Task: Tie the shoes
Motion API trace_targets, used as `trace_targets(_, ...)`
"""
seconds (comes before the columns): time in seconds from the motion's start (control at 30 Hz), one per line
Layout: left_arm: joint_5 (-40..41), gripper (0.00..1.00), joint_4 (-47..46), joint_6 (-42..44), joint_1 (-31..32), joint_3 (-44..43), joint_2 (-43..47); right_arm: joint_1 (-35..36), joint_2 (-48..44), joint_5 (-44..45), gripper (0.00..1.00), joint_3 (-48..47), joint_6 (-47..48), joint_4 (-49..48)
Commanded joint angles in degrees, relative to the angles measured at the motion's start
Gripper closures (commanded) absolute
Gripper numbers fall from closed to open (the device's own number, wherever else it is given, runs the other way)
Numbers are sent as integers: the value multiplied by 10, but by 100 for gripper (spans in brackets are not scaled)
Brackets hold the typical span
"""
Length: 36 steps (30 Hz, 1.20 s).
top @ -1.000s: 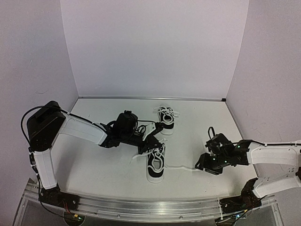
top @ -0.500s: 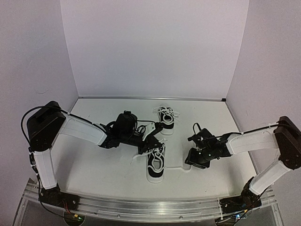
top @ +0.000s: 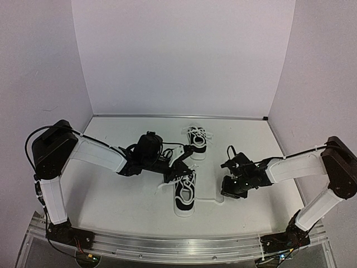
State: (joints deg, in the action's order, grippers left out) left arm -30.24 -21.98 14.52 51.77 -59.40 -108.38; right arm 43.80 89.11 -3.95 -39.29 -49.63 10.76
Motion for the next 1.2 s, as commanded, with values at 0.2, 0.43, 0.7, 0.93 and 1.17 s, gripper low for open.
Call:
trace_targets(0.2, 3, 100, -48, 15, 1, 26, 27, 4, 11, 37, 100, -9, 30, 39)
trace_targets(0.43, 0, 100, -85, 20, 2, 54, 37, -24, -52, 74, 100, -116, 94, 51)
trace_targets(0.7, -1, 100, -141, 31, 8, 81, 43, -48, 39, 45, 100, -359, 237, 61)
trace_targets(0.93, 23, 100, -165, 76, 23, 116, 64, -45, 153, -118, 100, -543, 261, 23)
trace_targets(1.17, 32, 100, -159, 98, 27, 127, 74, 4, 273, -213, 100, -675, 241, 12)
